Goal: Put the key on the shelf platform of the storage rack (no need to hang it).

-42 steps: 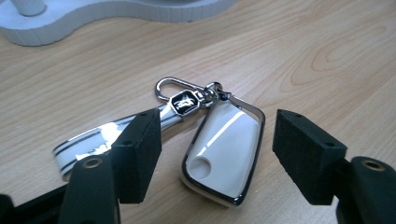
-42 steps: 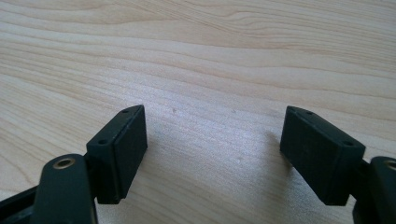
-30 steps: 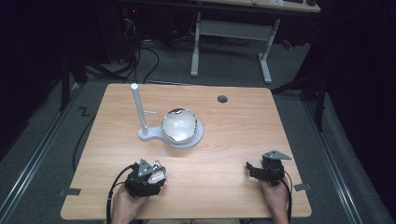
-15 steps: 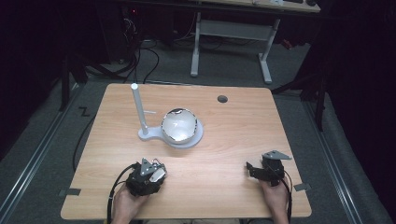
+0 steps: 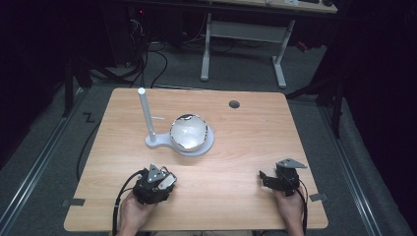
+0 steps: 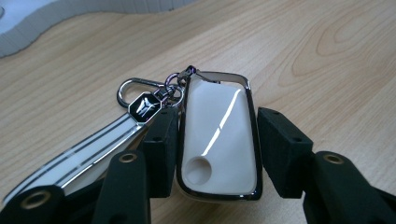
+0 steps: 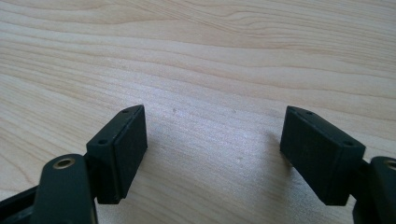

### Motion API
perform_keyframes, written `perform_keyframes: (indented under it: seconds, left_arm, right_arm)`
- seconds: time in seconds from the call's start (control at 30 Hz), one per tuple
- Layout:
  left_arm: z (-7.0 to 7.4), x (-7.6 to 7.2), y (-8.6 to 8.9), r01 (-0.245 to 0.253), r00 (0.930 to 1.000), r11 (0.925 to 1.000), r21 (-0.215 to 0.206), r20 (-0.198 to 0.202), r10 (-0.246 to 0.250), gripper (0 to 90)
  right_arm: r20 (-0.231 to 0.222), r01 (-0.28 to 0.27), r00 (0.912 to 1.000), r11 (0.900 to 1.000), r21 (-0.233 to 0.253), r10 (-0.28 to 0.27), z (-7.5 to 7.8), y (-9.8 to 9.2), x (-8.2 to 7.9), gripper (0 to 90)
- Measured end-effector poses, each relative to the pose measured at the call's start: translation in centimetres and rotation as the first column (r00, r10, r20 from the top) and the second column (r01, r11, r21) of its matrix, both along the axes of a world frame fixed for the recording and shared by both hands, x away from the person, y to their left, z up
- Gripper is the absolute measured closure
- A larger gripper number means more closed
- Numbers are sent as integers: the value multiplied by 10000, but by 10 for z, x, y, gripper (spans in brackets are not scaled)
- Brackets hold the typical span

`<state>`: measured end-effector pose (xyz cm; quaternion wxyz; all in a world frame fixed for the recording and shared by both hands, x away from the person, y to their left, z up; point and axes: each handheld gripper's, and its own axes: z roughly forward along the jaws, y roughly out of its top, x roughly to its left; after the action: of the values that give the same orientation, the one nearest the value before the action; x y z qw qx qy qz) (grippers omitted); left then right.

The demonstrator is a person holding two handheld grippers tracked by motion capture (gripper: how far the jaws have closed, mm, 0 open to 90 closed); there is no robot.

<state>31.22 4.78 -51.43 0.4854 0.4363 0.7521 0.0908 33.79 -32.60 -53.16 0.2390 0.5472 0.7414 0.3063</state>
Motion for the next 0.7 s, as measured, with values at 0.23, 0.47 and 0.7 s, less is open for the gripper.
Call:
perform_keyframes:
  seconds: [0.23,0.47,0.7]
  left_arm:
    - [19,4,7,-179,9998,9966,-808,58,184,509]
    - [34,5,10,-161,9995,9931,-1161,264,193,509]
    - [44,4,11,-111,9988,9899,-1416,461,178,509]
  right_arm:
    - [-2,3,10000,10000,0,-3,0,0,0,233]
    - [2,0,10000,10000,2,0,0,0,0,233]
    - [3,-4,10000,10000,-1,4,0,0,0,233]
